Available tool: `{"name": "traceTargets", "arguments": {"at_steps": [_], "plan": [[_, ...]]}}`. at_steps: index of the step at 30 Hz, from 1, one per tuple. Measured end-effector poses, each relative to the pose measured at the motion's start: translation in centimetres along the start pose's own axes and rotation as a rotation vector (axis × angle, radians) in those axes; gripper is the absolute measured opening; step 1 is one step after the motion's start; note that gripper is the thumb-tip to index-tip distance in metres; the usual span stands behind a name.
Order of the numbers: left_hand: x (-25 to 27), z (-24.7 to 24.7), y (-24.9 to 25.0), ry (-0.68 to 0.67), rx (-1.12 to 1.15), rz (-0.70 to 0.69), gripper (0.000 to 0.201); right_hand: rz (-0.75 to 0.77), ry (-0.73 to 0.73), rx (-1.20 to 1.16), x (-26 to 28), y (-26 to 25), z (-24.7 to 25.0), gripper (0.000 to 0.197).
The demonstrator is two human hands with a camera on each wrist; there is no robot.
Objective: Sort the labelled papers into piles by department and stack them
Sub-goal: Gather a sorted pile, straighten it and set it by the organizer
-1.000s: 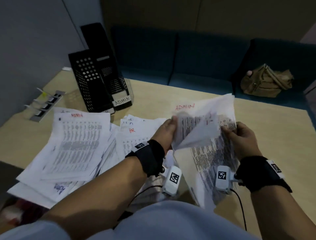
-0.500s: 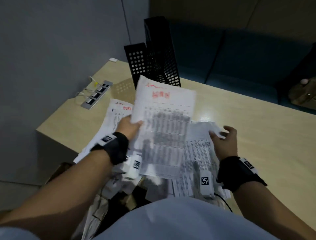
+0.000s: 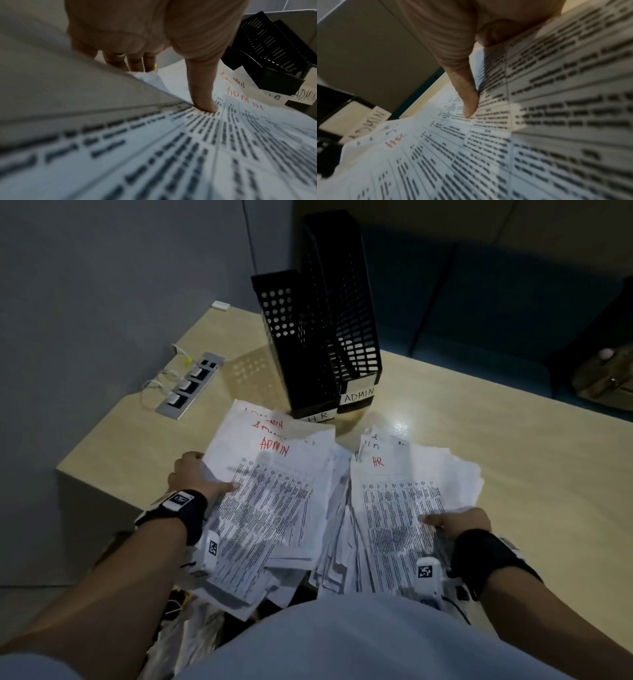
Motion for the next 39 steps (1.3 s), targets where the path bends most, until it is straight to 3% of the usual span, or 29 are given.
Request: {"name": "traceTargets", "arguments": {"at_steps": [2,5,8,11,12,14,16,20,22,24,26,28,30,34,36,39], "plan": [[-0.6,-1.0,-0.2,-0.043,-0.011,0.001,0.103,-0.017,-0.043,-0.124,0.0,0.0,0.1,0.043],[-0.2,-1.7,-0.1,-0.069,-0.019,0.013,0.102,-0.016,-0.079,-0.270,-1.0,0.4,0.5,0.040],[2.4,-0.1,1.6,0.038,-0.091,0.016,0.106,0.097,0.045,-0.277,-1.6,-0.5,2.5,0.035],[5.6,1.9,6.8,0.268,-0.008,-0.286,0.095,0.278,0.107,-0.308,-1.2,-2.7,5.9,0.040],[6.9,1.9,9.1,0.272,0.066,-0.425,0.085,0.335,0.093,-0.346,-1.0,-3.4,6.9,0.038],[9.8,0.3,13.8,0.108,0.232,-0.641,0.072,0.407,0.041,-0.442,-0.3,-4.6,8.9,0.032],[13.1,-2.3,18.0,-0.170,0.398,-0.716,0.082,0.457,-0.049,-0.599,0.5,-5.7,10.2,0.027],[18.3,-7.3,24.7,-0.603,0.645,-0.639,0.120,0.555,-0.220,-0.784,1.9,-7.4,11.7,0.028],[20.3,-8.7,27.0,-0.698,0.843,-0.567,0.101,0.567,-0.260,-0.804,2.5,-7.7,11.8,0.039],[20.9,-9.2,27.8,-0.652,1.041,-0.460,0.060,0.570,-0.284,-0.800,2.9,-7.6,11.6,0.055],[20.6,-8.8,28.1,-0.549,1.137,-0.439,0.036,0.596,-0.291,-0.791,3.3,-7.5,12.1,0.064],[20.6,-7.7,28.5,-0.527,1.203,-0.486,0.034,0.621,-0.236,-0.746,3.1,-7.2,13.3,0.053],[21.5,-6.2,29.3,-0.518,1.214,-0.613,0.039,0.668,-0.171,-0.712,3.3,-7.4,14.6,0.023],[23.3,-3.8,30.8,-0.498,1.182,-0.879,0.044,0.753,-0.133,-0.738,3.4,-7.7,15.7,0.040],[23.0,-4.3,31.1,-0.518,1.114,-0.892,0.043,0.773,-0.141,-0.681,3.1,-7.5,15.3,0.046],[22.2,-6.2,30.7,-0.522,1.073,-0.739,0.025,0.719,-0.138,-0.720,2.3,-6.7,14.7,0.043]]}}
Point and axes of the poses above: each hand's wrist, its own x-axis away from the middle knuckle, its own z-axis out of the back of the hand, y = z × x, the point moved 7 cm from there along -x, towards the middle knuckle, and after that the axes turned 3 degrees about -y, right-handed, at the moved point
